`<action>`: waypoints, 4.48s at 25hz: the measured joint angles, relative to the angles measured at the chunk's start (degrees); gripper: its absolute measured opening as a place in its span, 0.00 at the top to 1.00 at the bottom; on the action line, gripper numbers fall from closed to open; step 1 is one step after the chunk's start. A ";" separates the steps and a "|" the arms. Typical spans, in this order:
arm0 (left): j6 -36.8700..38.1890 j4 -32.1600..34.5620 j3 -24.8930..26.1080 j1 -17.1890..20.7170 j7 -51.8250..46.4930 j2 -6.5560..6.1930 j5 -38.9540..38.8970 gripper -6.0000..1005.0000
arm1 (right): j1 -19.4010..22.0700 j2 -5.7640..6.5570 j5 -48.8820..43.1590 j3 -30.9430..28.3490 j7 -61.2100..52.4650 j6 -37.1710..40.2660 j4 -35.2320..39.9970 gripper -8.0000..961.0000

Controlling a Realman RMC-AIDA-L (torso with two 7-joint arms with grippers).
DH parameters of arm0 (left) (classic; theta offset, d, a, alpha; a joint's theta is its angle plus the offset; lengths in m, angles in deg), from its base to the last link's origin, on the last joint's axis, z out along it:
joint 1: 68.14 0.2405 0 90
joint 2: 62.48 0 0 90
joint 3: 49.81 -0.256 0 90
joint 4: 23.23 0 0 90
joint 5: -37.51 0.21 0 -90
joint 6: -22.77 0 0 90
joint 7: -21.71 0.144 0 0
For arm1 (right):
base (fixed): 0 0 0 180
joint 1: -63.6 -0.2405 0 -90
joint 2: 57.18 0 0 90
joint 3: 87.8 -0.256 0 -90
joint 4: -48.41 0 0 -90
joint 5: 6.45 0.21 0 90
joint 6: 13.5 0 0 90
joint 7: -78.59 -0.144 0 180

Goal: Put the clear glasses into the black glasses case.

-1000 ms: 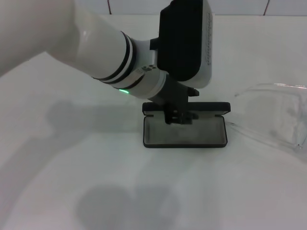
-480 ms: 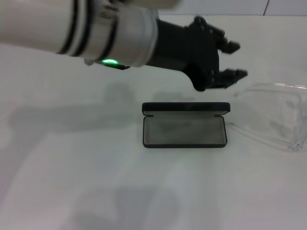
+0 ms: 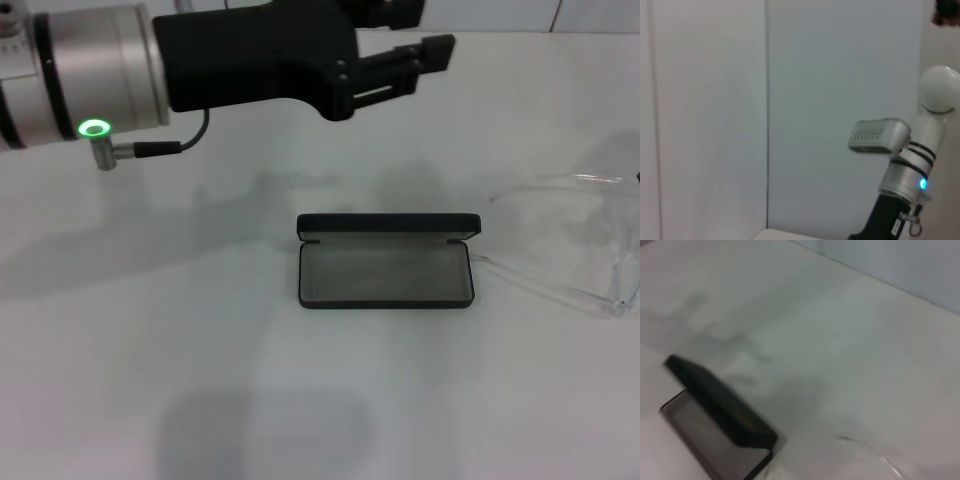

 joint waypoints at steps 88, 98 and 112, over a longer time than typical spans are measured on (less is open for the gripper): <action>13.09 -14.64 5.17 -1.74 13.10 -0.01 -12.59 0.59 | 5.86 -0.27 0.29 -15.85 1.62 0.38 9.82 0.87; 19.49 -22.01 4.23 -3.60 18.56 0.09 -23.42 0.74 | 12.54 -4.39 28.05 -24.80 16.99 13.33 11.67 0.87; 27.51 -34.96 -3.19 -8.68 27.17 0.07 -29.39 0.88 | 9.82 -4.58 38.35 -3.08 24.70 7.15 -6.71 0.87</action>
